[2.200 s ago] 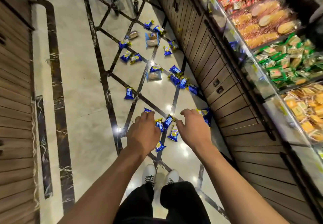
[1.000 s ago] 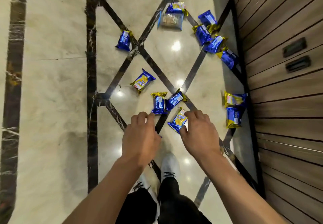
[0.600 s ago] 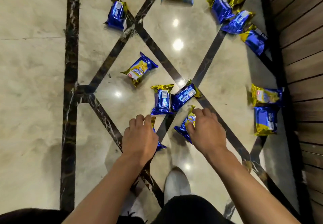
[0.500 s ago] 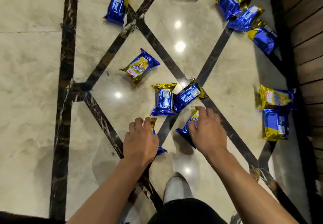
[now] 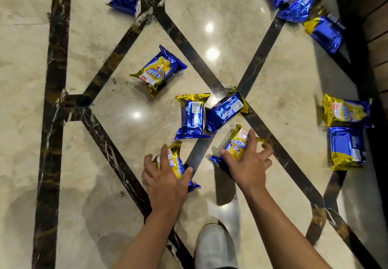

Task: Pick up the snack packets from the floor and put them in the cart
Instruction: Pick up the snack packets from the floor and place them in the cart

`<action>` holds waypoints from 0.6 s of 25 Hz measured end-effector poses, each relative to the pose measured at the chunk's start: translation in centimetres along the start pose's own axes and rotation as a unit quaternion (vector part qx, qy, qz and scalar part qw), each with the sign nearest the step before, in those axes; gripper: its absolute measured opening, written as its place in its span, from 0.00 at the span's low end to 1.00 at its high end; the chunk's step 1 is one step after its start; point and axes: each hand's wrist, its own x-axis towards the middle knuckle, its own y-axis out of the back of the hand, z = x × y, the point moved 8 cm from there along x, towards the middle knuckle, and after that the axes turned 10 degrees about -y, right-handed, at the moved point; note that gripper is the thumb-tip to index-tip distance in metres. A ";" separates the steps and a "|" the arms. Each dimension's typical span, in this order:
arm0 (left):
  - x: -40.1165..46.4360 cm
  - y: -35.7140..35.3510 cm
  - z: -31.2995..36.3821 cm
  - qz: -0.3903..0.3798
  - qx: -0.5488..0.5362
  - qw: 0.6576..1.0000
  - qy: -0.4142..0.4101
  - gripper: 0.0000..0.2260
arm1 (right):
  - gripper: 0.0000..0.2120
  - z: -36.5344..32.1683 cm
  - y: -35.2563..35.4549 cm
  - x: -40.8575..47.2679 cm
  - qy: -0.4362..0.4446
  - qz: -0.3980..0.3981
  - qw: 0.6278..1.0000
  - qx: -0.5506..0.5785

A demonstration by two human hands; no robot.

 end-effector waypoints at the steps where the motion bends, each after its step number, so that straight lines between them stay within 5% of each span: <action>1: 0.1 -0.3 0.1 0.001 -0.009 1.000 0.005 0.42 | 0.47 -0.1 -0.4 0.3 -0.004 -0.008 1.000 0.018; 8: 0.4 -1.0 0.2 0.025 -0.016 0.999 0.035 0.41 | 0.47 -0.7 -2.5 1.3 -0.034 -0.003 0.997 0.076; 15: 1.5 0.2 1.8 0.042 -0.067 0.997 -0.022 0.40 | 0.41 -1.0 -1.9 -0.2 0.006 0.030 0.995 0.097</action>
